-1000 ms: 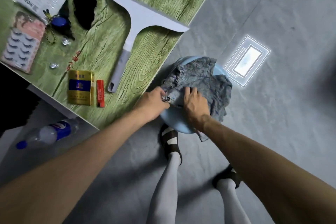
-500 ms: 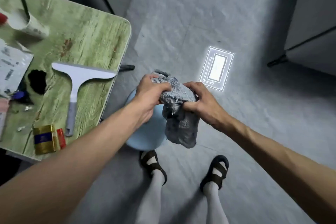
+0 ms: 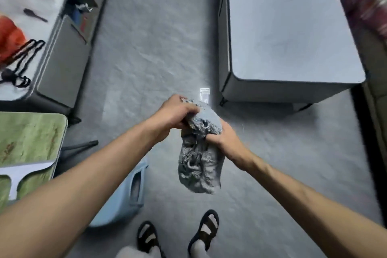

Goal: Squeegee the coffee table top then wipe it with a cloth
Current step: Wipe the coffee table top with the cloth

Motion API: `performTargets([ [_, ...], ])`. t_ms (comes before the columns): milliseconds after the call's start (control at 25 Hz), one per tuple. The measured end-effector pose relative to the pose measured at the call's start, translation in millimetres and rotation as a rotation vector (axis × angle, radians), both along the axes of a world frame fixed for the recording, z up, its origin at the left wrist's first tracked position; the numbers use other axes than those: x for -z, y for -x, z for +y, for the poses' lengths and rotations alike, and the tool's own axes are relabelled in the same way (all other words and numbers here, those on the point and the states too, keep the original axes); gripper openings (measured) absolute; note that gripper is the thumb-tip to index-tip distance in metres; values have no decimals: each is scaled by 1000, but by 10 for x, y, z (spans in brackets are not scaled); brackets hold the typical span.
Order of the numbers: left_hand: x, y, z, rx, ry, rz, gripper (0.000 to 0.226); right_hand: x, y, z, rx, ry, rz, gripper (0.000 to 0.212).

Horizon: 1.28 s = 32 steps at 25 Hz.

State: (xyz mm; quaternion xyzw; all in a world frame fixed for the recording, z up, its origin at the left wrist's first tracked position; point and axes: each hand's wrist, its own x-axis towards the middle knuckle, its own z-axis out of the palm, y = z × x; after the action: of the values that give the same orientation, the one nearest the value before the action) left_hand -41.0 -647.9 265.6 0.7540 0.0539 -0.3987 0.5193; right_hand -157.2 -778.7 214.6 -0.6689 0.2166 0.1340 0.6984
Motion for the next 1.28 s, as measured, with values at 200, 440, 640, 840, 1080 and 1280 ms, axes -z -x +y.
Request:
performTargets([
  [200,-16,-352,-1058,130,-86,-196,44,111,-83,-1201,299,84,179,63],
  [440,731,-1092,-2318,398,-185,-237,24,674,-429,-2421,597,155,367,49],
  [640,1183,-1477,-3313,547,-279,-212,26,735,-856,-3653,806,517,491,50],
  [840,1643,-1867,-4135,486,-320,-293,33,938,-1443,-5325,638,983,413,55],
  [1080,2822,-2241,-4528,267,-578,-479,47,2371,-1964,-6140,512,1040,340,61],
  [1280,3112,-2303,-4817,193,-760,-465,59,2627,-2029,-6400,668,867,127,54],
])
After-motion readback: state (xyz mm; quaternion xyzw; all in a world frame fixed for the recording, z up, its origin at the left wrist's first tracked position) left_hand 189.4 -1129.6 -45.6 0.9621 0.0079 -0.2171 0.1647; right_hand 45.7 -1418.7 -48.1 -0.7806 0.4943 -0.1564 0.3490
